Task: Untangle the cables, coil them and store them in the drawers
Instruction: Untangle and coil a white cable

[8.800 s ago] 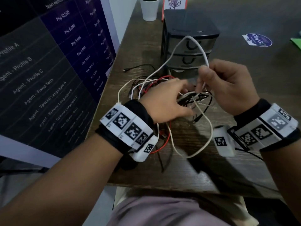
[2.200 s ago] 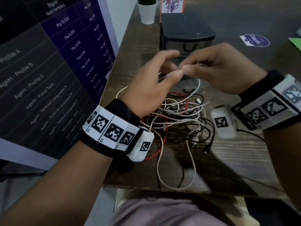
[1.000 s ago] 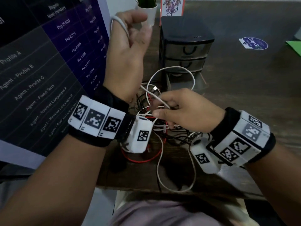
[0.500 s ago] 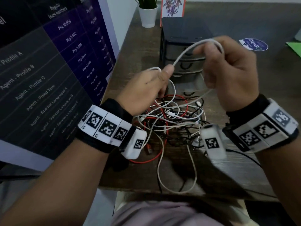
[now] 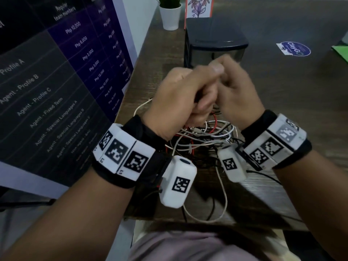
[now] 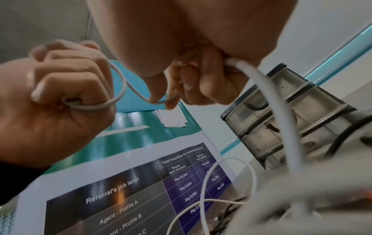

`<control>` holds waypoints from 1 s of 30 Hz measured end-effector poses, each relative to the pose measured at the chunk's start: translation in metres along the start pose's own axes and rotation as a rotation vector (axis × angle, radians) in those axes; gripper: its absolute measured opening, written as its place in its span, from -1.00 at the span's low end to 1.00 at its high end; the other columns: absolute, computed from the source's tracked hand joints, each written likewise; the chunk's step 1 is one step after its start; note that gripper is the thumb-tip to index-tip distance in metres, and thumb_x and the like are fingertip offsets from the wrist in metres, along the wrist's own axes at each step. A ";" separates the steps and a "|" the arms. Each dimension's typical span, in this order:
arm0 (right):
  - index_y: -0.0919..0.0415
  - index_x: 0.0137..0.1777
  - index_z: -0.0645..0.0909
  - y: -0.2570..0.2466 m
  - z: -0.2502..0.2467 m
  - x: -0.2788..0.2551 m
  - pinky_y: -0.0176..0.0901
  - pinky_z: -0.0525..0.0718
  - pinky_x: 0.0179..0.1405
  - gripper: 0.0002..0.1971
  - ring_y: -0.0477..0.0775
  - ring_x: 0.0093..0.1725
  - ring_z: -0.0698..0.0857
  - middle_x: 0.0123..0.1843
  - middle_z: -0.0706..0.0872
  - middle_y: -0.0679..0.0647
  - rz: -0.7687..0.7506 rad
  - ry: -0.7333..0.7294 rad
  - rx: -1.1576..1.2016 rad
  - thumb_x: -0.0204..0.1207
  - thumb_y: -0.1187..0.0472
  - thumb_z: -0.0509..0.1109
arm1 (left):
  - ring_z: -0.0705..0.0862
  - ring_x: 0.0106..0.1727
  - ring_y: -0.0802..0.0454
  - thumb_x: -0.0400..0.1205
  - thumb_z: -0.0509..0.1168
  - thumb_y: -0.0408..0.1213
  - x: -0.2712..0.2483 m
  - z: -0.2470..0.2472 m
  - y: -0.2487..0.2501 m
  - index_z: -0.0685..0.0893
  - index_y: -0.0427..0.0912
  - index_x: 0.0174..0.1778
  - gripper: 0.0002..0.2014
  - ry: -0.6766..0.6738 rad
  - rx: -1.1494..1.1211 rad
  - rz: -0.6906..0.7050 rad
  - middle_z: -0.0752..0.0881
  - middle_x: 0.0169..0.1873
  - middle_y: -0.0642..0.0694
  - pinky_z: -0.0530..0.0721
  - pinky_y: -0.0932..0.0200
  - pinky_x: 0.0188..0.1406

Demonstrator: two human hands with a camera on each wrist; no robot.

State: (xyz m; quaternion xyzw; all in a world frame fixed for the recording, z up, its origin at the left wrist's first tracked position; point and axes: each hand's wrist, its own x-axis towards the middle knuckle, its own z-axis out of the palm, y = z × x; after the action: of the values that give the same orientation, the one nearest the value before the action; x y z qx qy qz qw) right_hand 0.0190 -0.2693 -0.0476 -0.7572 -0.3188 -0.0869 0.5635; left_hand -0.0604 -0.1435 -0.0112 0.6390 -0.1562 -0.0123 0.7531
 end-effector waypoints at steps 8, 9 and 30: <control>0.01 -0.30 0.58 0.005 -0.003 -0.003 0.10 0.57 -0.35 -0.70 0.15 -0.36 0.55 -0.39 0.62 0.13 0.057 0.001 -0.169 0.58 -0.13 0.32 | 0.10 -0.77 0.05 0.75 -0.09 -0.21 0.000 -0.014 0.000 0.38 -0.20 -0.67 -0.41 0.032 -0.123 0.004 0.17 -0.74 -0.07 0.11 0.26 -0.64; 0.06 -0.27 0.60 0.005 -0.007 -0.001 0.16 0.65 -0.29 -0.70 0.18 -0.31 0.63 -0.34 0.68 0.17 0.060 0.033 -0.180 0.60 -0.11 0.33 | 0.10 -0.77 0.05 0.75 -0.09 -0.20 0.000 -0.013 0.000 0.38 -0.20 -0.67 -0.41 0.029 -0.110 -0.001 0.17 -0.74 -0.07 0.11 0.25 -0.64; 0.14 0.17 0.76 -0.019 -0.010 -0.029 -0.30 0.55 -0.50 -0.77 -0.10 -0.60 0.54 -0.58 0.56 -0.01 0.215 -0.529 -0.072 0.69 0.10 0.31 | 0.34 -0.40 0.14 0.73 0.10 -0.34 0.008 -0.035 0.000 0.45 -0.17 -0.01 -0.96 0.584 0.129 0.394 0.37 -0.33 0.00 0.38 0.26 -0.37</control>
State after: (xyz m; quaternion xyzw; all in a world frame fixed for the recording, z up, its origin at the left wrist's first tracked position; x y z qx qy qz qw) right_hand -0.0130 -0.2861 -0.0432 -0.8026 -0.3692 0.1624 0.4396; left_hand -0.0436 -0.1118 -0.0138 0.6193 -0.0552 0.3263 0.7120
